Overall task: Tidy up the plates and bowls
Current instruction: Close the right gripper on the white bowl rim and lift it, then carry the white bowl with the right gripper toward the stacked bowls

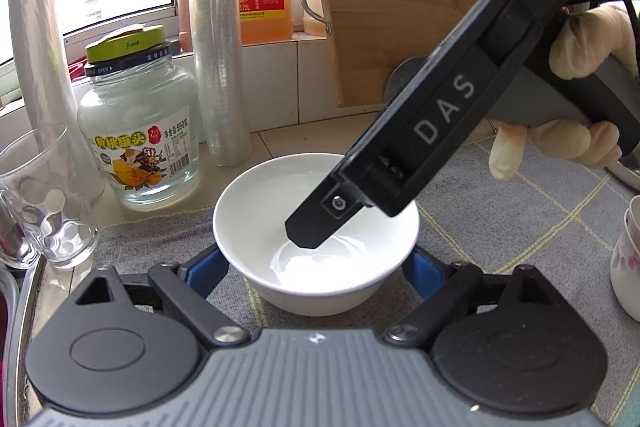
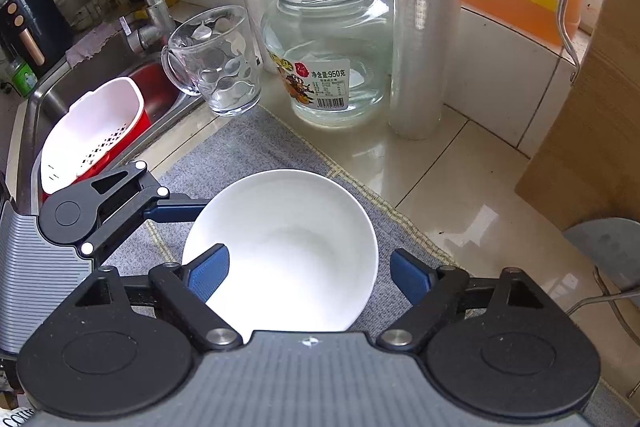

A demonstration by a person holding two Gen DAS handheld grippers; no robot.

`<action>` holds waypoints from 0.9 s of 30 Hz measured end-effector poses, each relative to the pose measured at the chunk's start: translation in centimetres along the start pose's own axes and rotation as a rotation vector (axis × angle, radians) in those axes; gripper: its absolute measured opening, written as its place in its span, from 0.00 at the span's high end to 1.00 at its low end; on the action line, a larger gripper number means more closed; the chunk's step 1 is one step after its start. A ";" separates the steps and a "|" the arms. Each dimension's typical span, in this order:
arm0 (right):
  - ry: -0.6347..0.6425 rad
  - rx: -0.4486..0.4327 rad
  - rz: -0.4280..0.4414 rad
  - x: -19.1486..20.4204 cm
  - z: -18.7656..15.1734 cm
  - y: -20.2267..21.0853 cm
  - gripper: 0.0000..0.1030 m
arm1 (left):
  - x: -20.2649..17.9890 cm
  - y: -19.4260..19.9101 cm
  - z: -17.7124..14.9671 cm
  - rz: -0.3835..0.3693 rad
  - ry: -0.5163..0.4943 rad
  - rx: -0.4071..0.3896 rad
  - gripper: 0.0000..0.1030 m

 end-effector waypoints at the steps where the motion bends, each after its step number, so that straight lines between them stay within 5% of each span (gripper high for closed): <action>1: -0.004 0.004 0.008 -0.1 0.2 -0.2 0.12 | 0.0 0.0 0.0 0.000 0.003 0.000 0.11; 27: -0.106 0.010 0.075 0.2 0.4 1.0 0.16 | -0.6 1.2 0.7 -0.032 -0.004 0.039 0.10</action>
Point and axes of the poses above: each gripper's, at about its wrist camera, not at the fingertips, and y roughly against the way its jaws point, x to its left, z to its top, the point moved 3 cm from there along -y, roughly the way its jaws point, and after that the axes turned 11 degrees about -y, right-handed, at the moved point
